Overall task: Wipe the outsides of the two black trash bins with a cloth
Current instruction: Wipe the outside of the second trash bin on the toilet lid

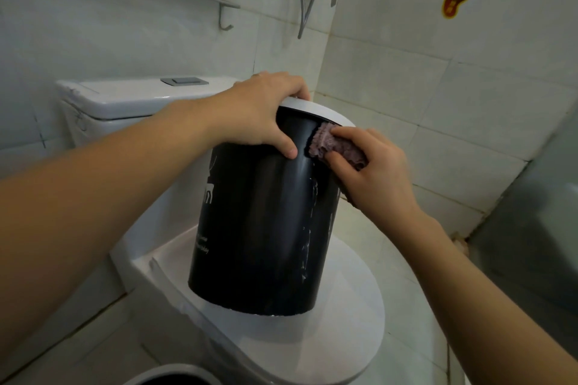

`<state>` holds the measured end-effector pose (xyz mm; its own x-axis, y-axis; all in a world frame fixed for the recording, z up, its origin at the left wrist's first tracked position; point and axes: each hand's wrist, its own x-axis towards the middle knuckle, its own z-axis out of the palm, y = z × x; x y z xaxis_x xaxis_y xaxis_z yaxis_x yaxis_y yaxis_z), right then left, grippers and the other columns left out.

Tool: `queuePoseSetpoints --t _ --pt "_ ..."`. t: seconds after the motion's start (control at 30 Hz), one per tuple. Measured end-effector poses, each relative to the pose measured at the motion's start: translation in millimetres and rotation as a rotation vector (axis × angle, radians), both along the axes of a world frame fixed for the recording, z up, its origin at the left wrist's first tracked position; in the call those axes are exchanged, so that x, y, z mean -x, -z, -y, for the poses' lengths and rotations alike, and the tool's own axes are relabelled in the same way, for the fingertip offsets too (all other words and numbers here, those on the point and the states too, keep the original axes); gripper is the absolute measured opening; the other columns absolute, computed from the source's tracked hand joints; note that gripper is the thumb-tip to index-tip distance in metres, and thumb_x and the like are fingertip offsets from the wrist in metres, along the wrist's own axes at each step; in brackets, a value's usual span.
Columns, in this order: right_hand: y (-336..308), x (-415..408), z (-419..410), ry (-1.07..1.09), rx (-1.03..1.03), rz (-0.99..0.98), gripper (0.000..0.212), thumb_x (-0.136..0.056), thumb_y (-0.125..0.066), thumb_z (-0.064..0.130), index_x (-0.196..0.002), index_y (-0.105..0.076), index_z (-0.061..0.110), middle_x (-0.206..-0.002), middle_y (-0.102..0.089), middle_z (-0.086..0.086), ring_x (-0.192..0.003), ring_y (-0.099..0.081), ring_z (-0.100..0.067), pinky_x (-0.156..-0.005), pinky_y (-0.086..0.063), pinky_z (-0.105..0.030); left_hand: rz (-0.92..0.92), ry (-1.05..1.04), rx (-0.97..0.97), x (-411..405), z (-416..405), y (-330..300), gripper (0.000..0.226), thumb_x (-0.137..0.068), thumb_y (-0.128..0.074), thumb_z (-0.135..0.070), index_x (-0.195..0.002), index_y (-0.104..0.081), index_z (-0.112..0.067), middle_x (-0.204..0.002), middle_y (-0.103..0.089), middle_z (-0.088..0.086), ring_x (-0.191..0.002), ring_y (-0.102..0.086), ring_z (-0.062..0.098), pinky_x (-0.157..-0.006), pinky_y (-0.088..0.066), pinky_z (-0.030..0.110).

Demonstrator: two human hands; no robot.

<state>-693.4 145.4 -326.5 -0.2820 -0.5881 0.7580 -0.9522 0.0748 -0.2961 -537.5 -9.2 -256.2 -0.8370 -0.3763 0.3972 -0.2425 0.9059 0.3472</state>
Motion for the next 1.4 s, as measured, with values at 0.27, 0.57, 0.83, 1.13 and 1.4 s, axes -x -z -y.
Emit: queuePoseSetpoints --t 0.27,0.57,0.83,1.13,1.4 --pt "-0.7 -1.6 -4.5 -0.034 -0.017 -0.01 0.033 -0.089 -0.067 0.032 -0.121 -0.068 0.023 -0.099 -0.063 0.004 -0.086 -0.057 -0.014 -0.074 -0.046 -0.029 0.065 0.082 -0.152 -2.3 5.9 -3.7 0.083 -0.067 -0.089 -0.016 -0.127 -0.05 -0.057 -0.136 -0.053 -0.017 -0.123 -0.05 0.015 -0.106 -0.043 0.04" --pt "-4.7 -4.5 -0.1 -0.039 -0.013 -0.026 0.034 -0.088 -0.067 0.033 -0.12 -0.069 0.024 -0.104 -0.066 0.003 -0.091 -0.06 -0.016 -0.079 -0.05 -0.032 0.015 0.12 -0.266 -2.2 15.9 -2.1 0.076 -0.062 -0.09 -0.012 -0.114 -0.057 -0.058 -0.116 -0.059 -0.015 -0.103 -0.059 0.01 -0.083 -0.051 0.028" --pt "1.3 -7.1 0.0 -0.085 -0.011 -0.075 0.039 -0.083 -0.058 0.04 -0.117 -0.071 0.025 -0.097 -0.064 0.003 -0.084 -0.059 -0.015 -0.072 -0.049 -0.031 0.003 0.111 -0.276 -0.4 14.2 0.2 0.071 -0.066 -0.089 -0.014 -0.115 -0.057 -0.053 -0.113 -0.059 -0.016 -0.099 -0.058 0.007 -0.077 -0.049 0.027" --pt "7.1 -10.6 -7.1 -0.165 -0.101 -0.265 0.037 -0.085 -0.056 0.037 -0.117 -0.071 0.025 -0.092 -0.06 0.003 -0.075 -0.059 -0.018 -0.06 -0.051 -0.034 0.051 0.083 -0.208 -0.4 15.9 -3.7 0.07 -0.069 -0.088 -0.017 -0.116 -0.052 -0.054 -0.116 -0.055 -0.013 -0.101 -0.055 0.013 -0.076 -0.045 0.029" --pt "15.7 -15.0 -4.0 -0.162 -0.072 -0.24 0.038 -0.084 -0.058 0.036 -0.118 -0.07 0.023 -0.093 -0.059 0.001 -0.075 -0.059 -0.02 -0.061 -0.051 -0.035 0.063 0.066 -0.189 -1.4 16.0 -3.2 0.07 -0.07 -0.088 -0.018 -0.117 -0.05 -0.053 -0.105 -0.054 -0.022 -0.094 -0.054 0.003 -0.069 -0.041 0.021"
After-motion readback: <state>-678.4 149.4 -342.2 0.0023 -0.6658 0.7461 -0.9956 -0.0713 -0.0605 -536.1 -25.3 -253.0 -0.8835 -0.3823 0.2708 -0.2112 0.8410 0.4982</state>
